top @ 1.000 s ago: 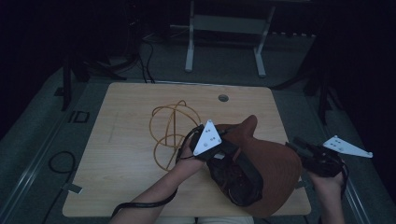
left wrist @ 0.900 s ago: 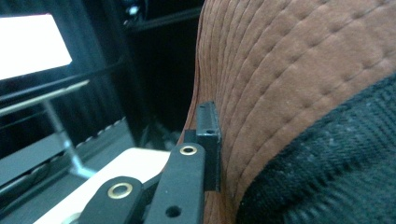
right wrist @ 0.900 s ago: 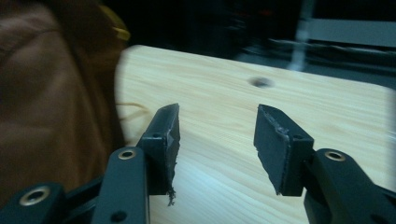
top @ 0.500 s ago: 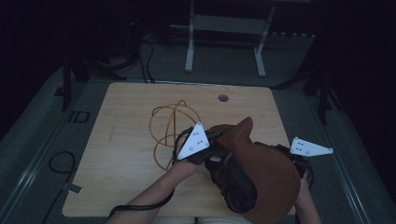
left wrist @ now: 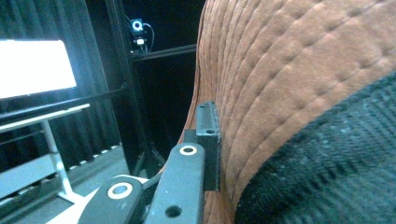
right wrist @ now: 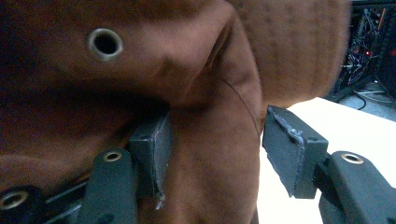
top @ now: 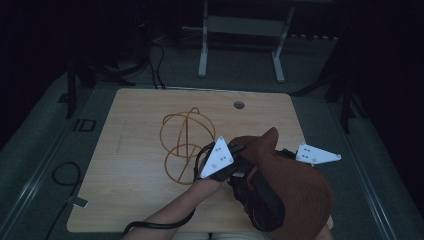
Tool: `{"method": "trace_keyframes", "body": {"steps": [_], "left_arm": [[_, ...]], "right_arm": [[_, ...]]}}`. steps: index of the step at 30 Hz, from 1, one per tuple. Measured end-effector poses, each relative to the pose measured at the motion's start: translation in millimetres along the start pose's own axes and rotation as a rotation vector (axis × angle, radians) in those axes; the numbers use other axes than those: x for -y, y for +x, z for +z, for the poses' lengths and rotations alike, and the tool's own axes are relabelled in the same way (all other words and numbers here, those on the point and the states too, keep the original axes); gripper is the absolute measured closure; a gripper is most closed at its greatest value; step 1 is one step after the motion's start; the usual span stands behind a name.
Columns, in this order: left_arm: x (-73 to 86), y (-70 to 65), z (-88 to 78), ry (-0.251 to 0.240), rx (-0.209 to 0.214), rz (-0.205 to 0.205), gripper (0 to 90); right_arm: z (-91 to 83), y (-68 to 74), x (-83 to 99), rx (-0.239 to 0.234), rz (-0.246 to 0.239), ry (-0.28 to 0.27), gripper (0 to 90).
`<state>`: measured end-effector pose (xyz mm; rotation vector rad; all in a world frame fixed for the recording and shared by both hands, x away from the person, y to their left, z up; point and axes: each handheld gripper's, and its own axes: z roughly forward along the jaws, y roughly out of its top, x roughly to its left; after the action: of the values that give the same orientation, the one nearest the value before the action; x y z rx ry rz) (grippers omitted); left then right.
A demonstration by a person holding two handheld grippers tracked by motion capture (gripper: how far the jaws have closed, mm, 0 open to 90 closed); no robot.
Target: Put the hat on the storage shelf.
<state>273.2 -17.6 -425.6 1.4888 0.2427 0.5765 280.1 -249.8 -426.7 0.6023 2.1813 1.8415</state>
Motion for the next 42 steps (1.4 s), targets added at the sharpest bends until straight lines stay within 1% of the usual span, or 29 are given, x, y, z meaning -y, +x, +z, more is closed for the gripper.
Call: {"method": "trace_keyframes", "body": {"steps": [1, 2, 5, 6, 9, 12, 13, 18, 22, 23, 26, 28, 29, 30, 31, 33, 35, 36, 40, 42], "left_arm": [[-0.2, -2.5, 0.6, 0.002, -0.011, 0.021, 87.6], [-0.6, -3.1, 0.6, 0.005, -0.011, 0.029, 87.6], [0.5, -3.1, 0.7, 0.008, 0.0, 0.016, 87.5], [1.7, -3.6, 1.0, 0.009, -0.005, 0.016, 87.5], [4.2, -3.8, 1.4, 0.018, 0.005, 0.008, 87.5], [5.5, -3.8, 1.1, 0.026, 0.007, 0.026, 87.3], [5.5, -3.4, 0.9, 0.028, 0.011, 0.028, 87.2], [4.1, -1.3, -0.1, 0.033, 0.036, 0.029, 86.7], [1.6, -0.3, 0.2, 0.039, 0.047, 0.038, 84.9], [0.3, 0.1, 0.5, 0.046, 0.045, 0.045, 83.8], [-3.1, 0.2, 1.4, 0.057, 0.055, 0.058, 81.9], [-5.4, 1.4, 1.4, 0.062, 0.063, 0.052, 78.9], [-6.8, 2.1, 1.4, 0.066, 0.056, 0.054, 75.7], [-8.1, 3.2, 1.2, 0.077, 0.061, 0.051, 70.6], [-9.1, 4.4, 0.8, 0.083, 0.065, 0.048, 68.7], [-11.1, 5.7, 0.8, 0.096, 0.048, 0.035, 59.8], [-13.2, 6.4, 0.5, 0.105, 0.032, 0.022, 52.1], [-14.6, 6.4, 0.5, 0.111, 0.031, 0.021, 49.6], [-21.5, 6.9, -4.2, 0.119, 0.021, 0.034, 46.1], [-24.9, 7.6, -6.6, 0.141, 0.011, 0.048, 43.8]], "right_arm": [[1.9, -0.1, -0.6, -0.002, 0.001, 0.005, 43.5], [3.3, -0.4, -1.2, -0.001, 0.002, 0.004, 43.9], [4.9, -1.9, -2.2, -0.005, 0.011, 0.001, 46.5], [5.9, -1.6, -2.4, -0.003, 0.02, 0.0, 46.8], [7.5, -2.7, -2.1, -0.007, 0.03, 0.009, 48.3], [8.8, -3.5, -1.1, -0.026, 0.039, 0.02, 55.5], [9.2, -3.7, -0.7, -0.041, 0.045, 0.018, 57.5], [9.0, -2.6, -1.6, -0.066, 0.037, 0.026, 70.5], [7.3, -3.6, -2.5, -0.071, 0.038, 0.031, 80.5], [6.1, -3.8, -2.8, -0.068, 0.037, 0.036, 84.9], [4.0, -4.5, -3.0, -0.074, 0.049, 0.03, 87.0], [2.4, -4.3, -3.7, -0.08, 0.052, 0.028, 87.4], [1.5, -4.4, -3.7, -0.087, 0.051, 0.019, 87.4], [0.7, -4.7, -3.9, -0.093, 0.055, 0.019, 87.5], [-0.4, -4.8, -4.0, -0.091, 0.056, 0.02, 87.5], [-2.0, -5.5, -3.9, -0.098, 0.065, 0.009, 87.6], [-3.7, -5.6, -4.5, -0.089, 0.061, 0.004, 87.6], [-4.6, -5.9, -4.8, -0.09, 0.063, -0.001, 87.6], [-10.1, -7.2, -7.0, -0.082, 0.059, -0.02, 87.7], [-15.2, -9.6, -8.4, -0.076, 0.061, -0.035, 87.7]]}}
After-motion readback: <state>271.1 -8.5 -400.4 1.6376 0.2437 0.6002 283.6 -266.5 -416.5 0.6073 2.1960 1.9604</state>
